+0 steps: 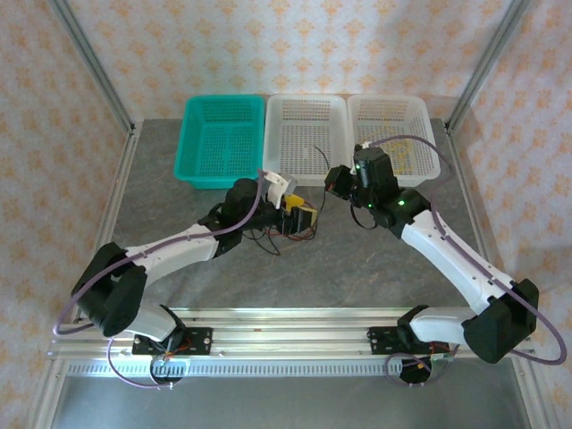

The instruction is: Untangle the cables

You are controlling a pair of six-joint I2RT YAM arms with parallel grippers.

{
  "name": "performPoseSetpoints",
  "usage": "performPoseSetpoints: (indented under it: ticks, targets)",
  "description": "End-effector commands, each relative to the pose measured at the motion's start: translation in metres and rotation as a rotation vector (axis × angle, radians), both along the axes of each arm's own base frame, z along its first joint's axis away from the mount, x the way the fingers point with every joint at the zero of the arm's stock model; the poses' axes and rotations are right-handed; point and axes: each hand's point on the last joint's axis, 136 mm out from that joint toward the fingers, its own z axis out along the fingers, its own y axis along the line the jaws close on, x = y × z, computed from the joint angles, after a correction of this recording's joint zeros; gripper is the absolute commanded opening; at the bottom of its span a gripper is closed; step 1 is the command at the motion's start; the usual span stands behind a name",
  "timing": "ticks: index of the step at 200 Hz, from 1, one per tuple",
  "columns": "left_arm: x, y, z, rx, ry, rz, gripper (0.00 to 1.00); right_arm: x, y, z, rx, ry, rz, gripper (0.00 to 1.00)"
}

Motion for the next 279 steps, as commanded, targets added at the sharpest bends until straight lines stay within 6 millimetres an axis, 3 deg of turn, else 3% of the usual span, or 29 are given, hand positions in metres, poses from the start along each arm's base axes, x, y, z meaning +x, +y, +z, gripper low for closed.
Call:
performPoseSetpoints:
  ticks: [1, 50, 118, 150, 161, 164, 186, 212, 250, 279]
  targets:
    - [-0.004, -0.019, 0.025, -0.075, -0.054, -0.075, 0.67, -0.006, 0.008, 0.024, 0.090, -0.014, 0.042, 0.00]
    - [-0.002, -0.034, 0.016, -0.070, -0.027, -0.098, 0.54, -0.006, 0.012, 0.028, 0.112, -0.015, 0.055, 0.00]
    - [-0.003, -0.033, 0.016, -0.058, -0.016, -0.082, 0.00, -0.002, -0.008, 0.023, 0.039, -0.033, -0.032, 0.00]
    - [-0.007, -0.028, 0.028, -0.066, -0.021, -0.050, 0.00, 0.000, -0.015, 0.027, 0.018, -0.067, -0.057, 0.00]
    - [-0.008, -0.026, 0.032, -0.071, -0.014, -0.036, 0.00, 0.003, -0.016, 0.027, 0.006, -0.084, -0.065, 0.11]
    - [-0.008, -0.025, 0.033, -0.074, -0.014, -0.032, 0.00, -0.001, -0.019, 0.037, 0.017, -0.112, -0.066, 0.15]
    - [-0.008, -0.021, 0.044, -0.089, -0.006, -0.002, 0.00, -0.003, -0.034, 0.056, -0.006, -0.199, -0.115, 0.46]
    - [-0.009, -0.018, 0.066, -0.119, -0.005, 0.011, 0.00, -0.008, -0.056, 0.077, -0.033, -0.304, -0.191, 0.67]
    - [-0.007, -0.012, 0.106, -0.152, -0.037, 0.049, 0.00, -0.016, -0.091, 0.084, -0.076, -0.411, -0.329, 0.85]
    - [-0.005, -0.005, 0.140, -0.179, -0.074, 0.088, 0.00, -0.020, -0.106, 0.073, -0.116, -0.425, -0.388, 0.86]
